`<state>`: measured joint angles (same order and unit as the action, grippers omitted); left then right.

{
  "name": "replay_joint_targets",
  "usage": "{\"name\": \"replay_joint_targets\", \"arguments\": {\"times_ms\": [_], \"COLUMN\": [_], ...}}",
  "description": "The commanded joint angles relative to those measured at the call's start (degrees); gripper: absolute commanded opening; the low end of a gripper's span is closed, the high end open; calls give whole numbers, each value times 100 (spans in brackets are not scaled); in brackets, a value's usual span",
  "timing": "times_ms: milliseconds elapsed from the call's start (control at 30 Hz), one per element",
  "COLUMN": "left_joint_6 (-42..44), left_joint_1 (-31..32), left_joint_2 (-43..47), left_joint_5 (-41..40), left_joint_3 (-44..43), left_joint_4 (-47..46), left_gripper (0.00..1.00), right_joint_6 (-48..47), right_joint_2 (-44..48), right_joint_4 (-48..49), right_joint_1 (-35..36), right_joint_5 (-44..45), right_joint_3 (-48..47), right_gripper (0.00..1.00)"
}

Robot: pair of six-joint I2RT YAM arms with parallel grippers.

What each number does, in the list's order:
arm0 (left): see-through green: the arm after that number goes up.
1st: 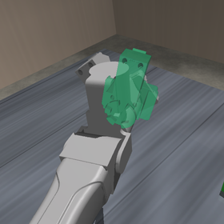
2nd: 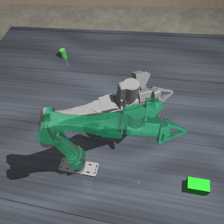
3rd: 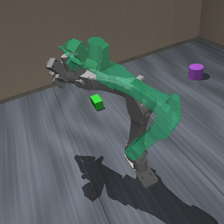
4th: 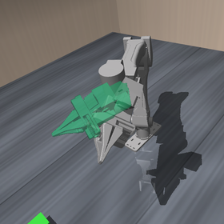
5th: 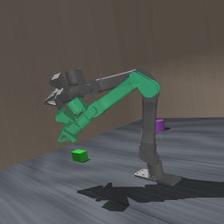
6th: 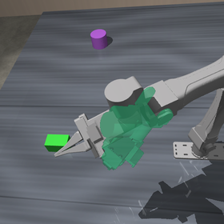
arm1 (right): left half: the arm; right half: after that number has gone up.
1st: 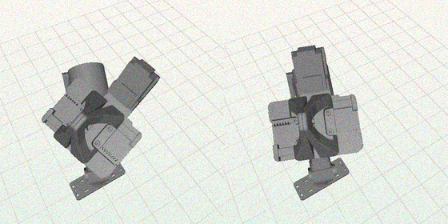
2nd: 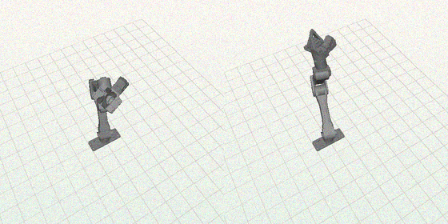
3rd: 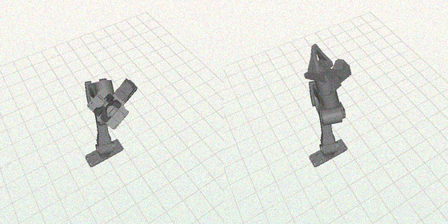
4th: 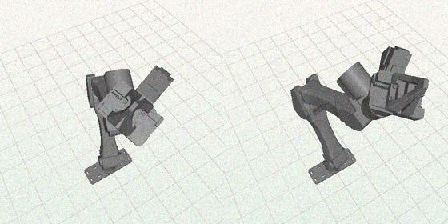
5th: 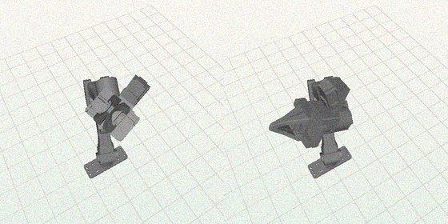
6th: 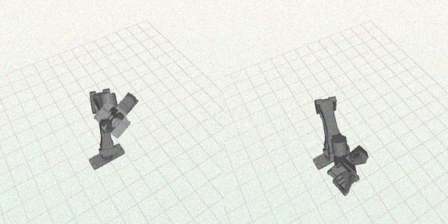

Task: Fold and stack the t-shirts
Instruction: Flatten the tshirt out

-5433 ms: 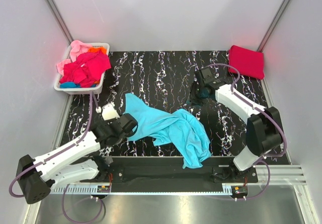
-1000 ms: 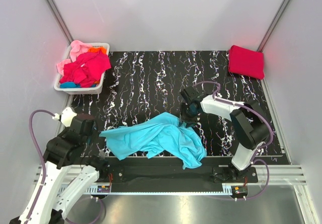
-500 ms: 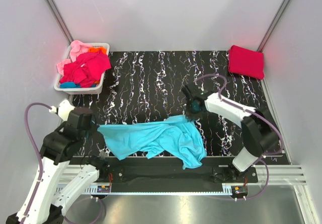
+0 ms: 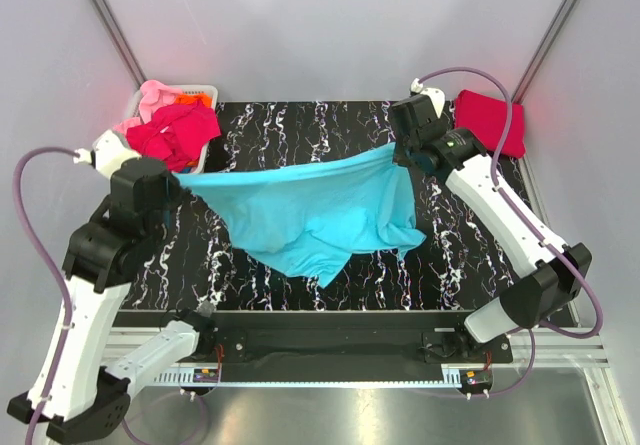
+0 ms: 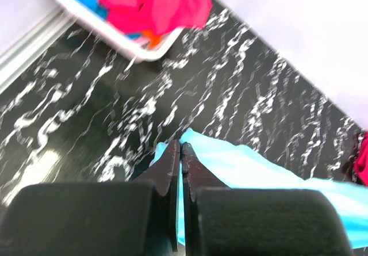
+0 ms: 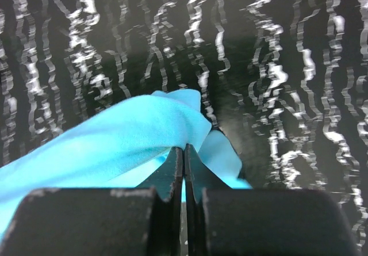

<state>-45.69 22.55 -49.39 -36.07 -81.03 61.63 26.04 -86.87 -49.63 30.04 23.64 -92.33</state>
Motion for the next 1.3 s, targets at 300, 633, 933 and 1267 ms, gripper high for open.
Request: {"name": "replay_joint_targets", "arguments": {"times_ms": [300, 633, 933, 1267], "left_joint_6": [1141, 1370, 387, -458], "left_joint_1": [-426, -418, -330, -49], "left_joint_2": [-2091, -1655, 165, 1054], "left_joint_5": [821, 1533, 1569, 1630], "left_joint_3": [-1704, -1060, 1254, 3427], "left_joint_4": [-2172, -2716, -1577, -1056], "left_gripper": [0, 0, 0, 0], "right_joint_6": [-661, -461, 1314, 1932], "right_joint_2": [-462, 652, 2059, 3581], "right_joint_4": [347, 928, -248, 153], "right_joint_1": [-1017, -1123, -1097, -860], "right_joint_5": [-192, -1211, -1985, -1546], "right_joint_3": [-909, 530, 3149, 4478], "right_gripper": [0, 0, 19, 100]}}
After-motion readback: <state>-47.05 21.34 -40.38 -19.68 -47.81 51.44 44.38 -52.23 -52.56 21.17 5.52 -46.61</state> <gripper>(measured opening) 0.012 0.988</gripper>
